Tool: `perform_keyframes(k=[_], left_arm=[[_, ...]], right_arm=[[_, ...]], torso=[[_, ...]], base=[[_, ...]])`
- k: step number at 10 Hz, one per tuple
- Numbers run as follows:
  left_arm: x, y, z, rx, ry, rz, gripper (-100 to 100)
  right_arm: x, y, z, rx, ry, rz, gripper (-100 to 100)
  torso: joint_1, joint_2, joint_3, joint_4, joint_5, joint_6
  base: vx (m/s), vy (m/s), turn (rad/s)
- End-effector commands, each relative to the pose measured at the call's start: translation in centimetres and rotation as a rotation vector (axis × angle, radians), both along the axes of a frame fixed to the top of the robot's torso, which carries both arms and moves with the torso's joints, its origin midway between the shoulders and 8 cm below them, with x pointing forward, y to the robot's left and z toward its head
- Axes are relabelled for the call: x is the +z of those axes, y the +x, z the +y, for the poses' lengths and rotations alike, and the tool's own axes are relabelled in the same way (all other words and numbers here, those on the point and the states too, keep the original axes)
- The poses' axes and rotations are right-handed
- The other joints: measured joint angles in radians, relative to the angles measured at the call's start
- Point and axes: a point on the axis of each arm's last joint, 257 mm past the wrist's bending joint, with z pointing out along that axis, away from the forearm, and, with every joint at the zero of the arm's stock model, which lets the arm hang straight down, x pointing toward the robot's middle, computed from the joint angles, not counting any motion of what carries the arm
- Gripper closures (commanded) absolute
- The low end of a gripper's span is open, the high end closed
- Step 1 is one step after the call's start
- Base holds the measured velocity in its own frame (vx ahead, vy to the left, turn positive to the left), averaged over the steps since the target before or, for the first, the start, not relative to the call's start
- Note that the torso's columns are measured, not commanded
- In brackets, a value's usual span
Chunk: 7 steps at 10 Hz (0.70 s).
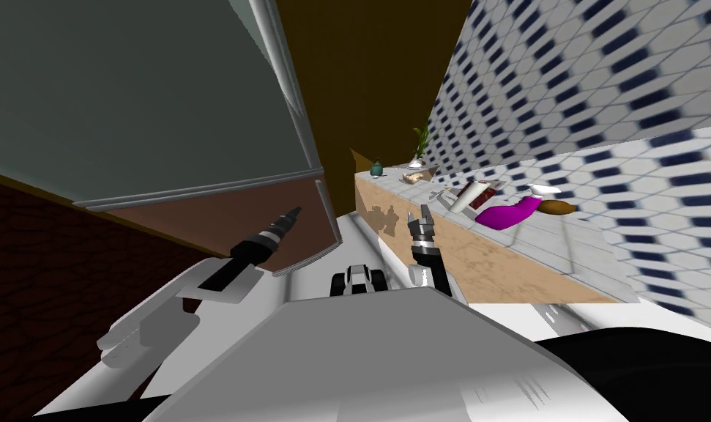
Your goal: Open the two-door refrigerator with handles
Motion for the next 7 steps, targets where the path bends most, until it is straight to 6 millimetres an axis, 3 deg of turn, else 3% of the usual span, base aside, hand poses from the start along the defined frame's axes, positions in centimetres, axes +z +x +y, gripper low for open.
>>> perform_keyframes(k=[1,7], left_arm=[[0.6,1.1,1.9,0.048,0.003,-0.014,-100],[1.5,2.9,6.6,0.155,0.011,-0.035,-100]], right_arm=[[0.0,0.0,0.0,0.000,0.000,0.000,0],[0.0,0.0,0.0,0.000,0.000,0.000,0]], torso=[[0.001,0.000,0.000,0.000,0.000,0.000],[0.003,0.004,0.002,0.001,0.001,0.000]], base=[[0.172,-0.078,-0.008],[0.176,-0.100,-0.008]])
